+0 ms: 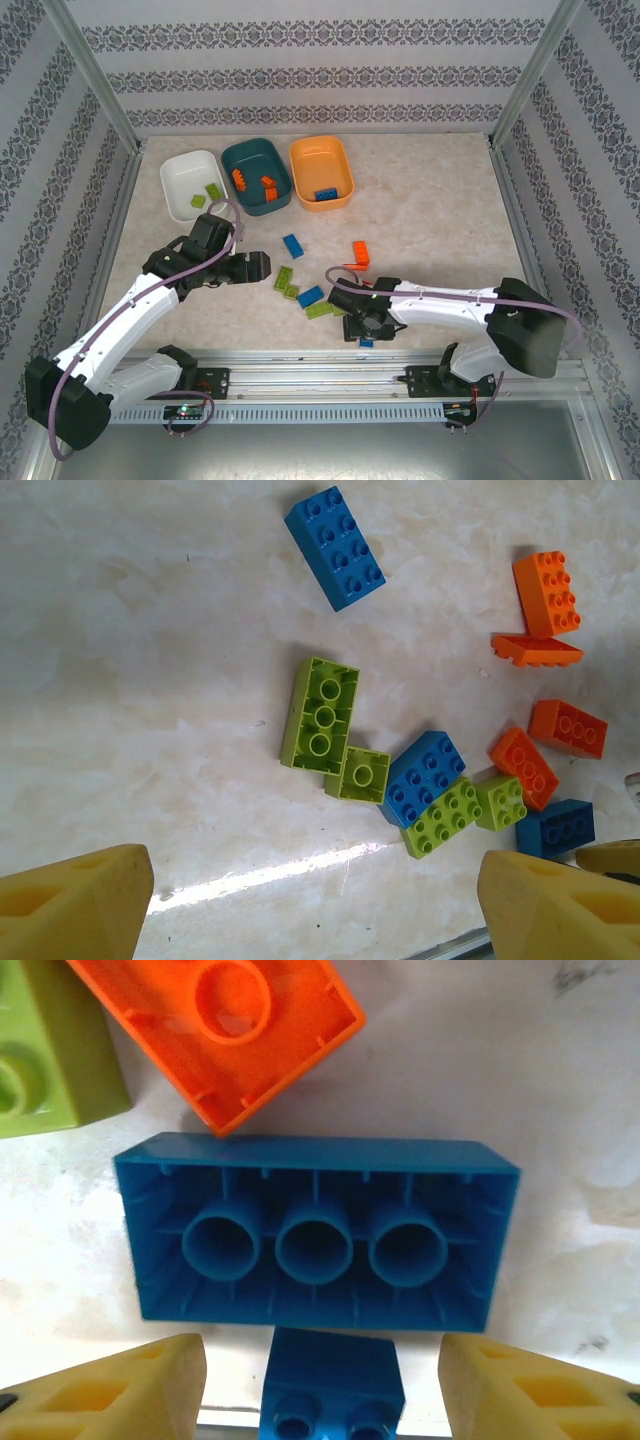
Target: Sort the legos into containers by color
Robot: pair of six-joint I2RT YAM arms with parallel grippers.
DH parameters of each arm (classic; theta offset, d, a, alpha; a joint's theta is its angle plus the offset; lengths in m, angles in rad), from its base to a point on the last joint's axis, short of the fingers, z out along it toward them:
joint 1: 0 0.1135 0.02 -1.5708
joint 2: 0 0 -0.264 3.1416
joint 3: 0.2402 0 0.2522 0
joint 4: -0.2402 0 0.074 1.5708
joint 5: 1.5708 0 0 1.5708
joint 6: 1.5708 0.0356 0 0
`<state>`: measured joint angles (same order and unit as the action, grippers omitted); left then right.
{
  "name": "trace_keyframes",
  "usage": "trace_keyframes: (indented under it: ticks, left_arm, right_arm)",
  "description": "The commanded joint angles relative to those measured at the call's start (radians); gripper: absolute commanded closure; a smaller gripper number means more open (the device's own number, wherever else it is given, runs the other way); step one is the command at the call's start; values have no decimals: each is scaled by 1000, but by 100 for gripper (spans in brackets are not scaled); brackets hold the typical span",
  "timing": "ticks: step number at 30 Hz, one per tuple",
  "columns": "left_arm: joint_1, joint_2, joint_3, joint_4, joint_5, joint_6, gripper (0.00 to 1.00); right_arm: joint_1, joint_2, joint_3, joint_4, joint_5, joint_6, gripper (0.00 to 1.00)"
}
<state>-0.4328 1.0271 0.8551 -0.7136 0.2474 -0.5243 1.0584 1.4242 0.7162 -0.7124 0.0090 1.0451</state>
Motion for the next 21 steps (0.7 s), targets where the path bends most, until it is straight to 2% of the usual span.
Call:
trace_keyframes:
  ticks: [1, 5, 15, 21]
  left_arm:
    - [-14, -1, 14, -29, -29, 6, 15]
    - [-14, -7, 9, -28, -34, 1, 15]
    - [-14, -13, -7, -15, -36, -15, 14]
    - [-14, -17, -11, -15, -39, -16, 14]
  right_arm:
    - [22, 15, -37, 37, -33, 43, 40]
    - [35, 3, -65, 45, -35, 65, 44]
    - [37, -64, -63, 9, 4, 70, 69]
    - [34, -152, -25, -62, 44, 70, 73]
